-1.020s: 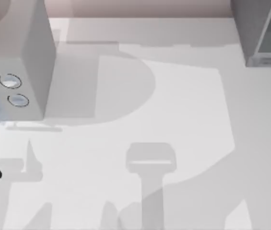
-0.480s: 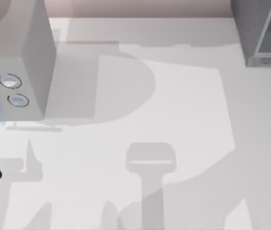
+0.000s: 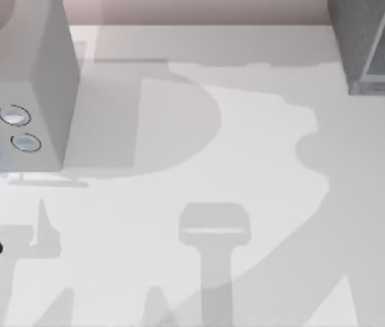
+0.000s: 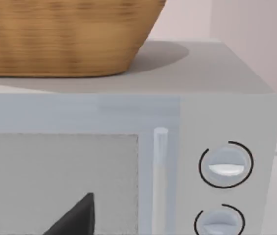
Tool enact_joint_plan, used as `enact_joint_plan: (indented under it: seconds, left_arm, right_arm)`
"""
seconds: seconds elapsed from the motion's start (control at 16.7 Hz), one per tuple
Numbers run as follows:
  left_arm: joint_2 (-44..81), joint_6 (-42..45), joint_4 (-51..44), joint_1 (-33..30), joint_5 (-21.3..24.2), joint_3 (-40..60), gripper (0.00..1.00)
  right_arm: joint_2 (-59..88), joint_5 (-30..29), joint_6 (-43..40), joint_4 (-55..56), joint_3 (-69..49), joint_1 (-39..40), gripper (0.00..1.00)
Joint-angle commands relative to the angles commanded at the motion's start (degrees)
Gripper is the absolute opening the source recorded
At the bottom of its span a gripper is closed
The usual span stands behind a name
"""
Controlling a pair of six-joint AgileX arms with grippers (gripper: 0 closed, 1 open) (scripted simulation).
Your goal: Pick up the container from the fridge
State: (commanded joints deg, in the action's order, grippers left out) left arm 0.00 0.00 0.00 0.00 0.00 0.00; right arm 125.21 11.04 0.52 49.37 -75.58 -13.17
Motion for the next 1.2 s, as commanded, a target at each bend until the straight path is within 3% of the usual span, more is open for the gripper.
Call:
enact_joint_plan:
  seconds: [0.36,0.9,1.2]
  left_arm:
    - [0.0,0.0,0.0,0.0,0.0,0.0,1.0]
    - [0.0,0.0,0.0,0.0,0.0,0.0,1.0]
    - [0.0,0.0,0.0,0.0,0.0,0.0,1.0]
  right_arm:
    - [-0.74,0.23,0.06,0.4,0.96,-0.1,0.0]
    - [-14.33,3.05,0.17,9.0,24.19,-2.81,0.0]
    - [-16.46,3.47,0.19,10.32,26.8,-3.2,0.0]
